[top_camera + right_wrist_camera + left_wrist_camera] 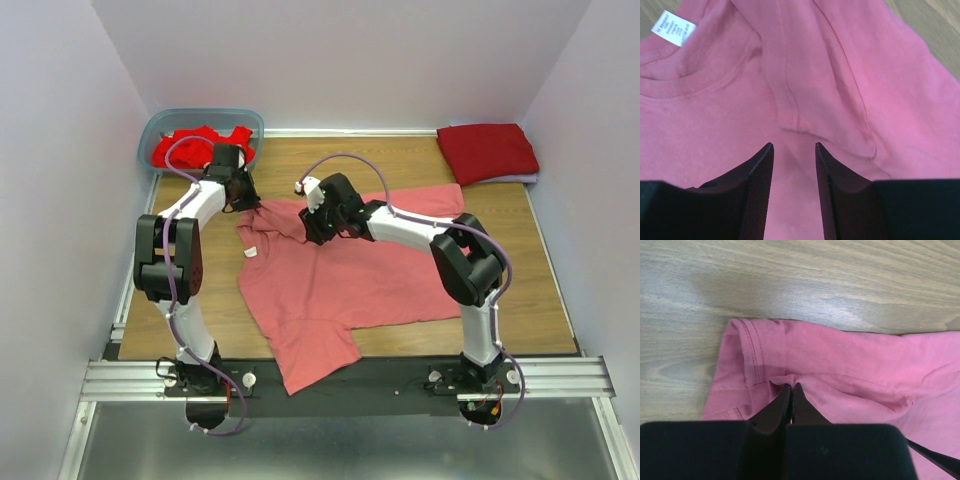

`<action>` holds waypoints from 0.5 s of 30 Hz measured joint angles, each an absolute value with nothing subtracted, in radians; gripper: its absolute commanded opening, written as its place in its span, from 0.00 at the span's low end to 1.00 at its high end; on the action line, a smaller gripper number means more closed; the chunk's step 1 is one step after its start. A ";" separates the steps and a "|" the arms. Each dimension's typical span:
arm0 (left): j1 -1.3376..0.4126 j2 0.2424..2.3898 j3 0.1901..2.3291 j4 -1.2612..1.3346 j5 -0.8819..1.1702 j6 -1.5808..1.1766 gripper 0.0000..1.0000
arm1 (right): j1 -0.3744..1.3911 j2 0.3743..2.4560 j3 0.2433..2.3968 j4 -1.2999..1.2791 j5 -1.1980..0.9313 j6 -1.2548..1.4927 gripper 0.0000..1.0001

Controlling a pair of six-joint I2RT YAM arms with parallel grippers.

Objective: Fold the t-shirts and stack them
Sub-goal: Fold the tshirt

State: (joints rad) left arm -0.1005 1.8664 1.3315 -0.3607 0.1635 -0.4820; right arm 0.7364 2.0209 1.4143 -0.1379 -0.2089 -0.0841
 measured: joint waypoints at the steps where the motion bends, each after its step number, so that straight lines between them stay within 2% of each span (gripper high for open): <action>1: -0.101 1.870 1.332 -0.361 0.161 -0.480 0.00 | 0.741 2.029 1.422 -0.134 -0.212 -0.089 0.45; 10: -0.101 1.897 1.332 -0.359 0.148 -0.468 0.00 | 0.760 2.109 1.498 -0.105 -0.227 -0.126 0.45; 15: -0.101 1.898 1.332 -0.353 0.146 -0.467 0.00 | 0.764 2.161 1.508 -0.099 -0.236 -0.133 0.38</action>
State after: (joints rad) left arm -0.1005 1.8977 1.3315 -0.3534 0.1459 -0.4671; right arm 0.7639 2.1612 1.5078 -0.0994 -0.2363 -0.1333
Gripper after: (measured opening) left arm 0.010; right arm 0.407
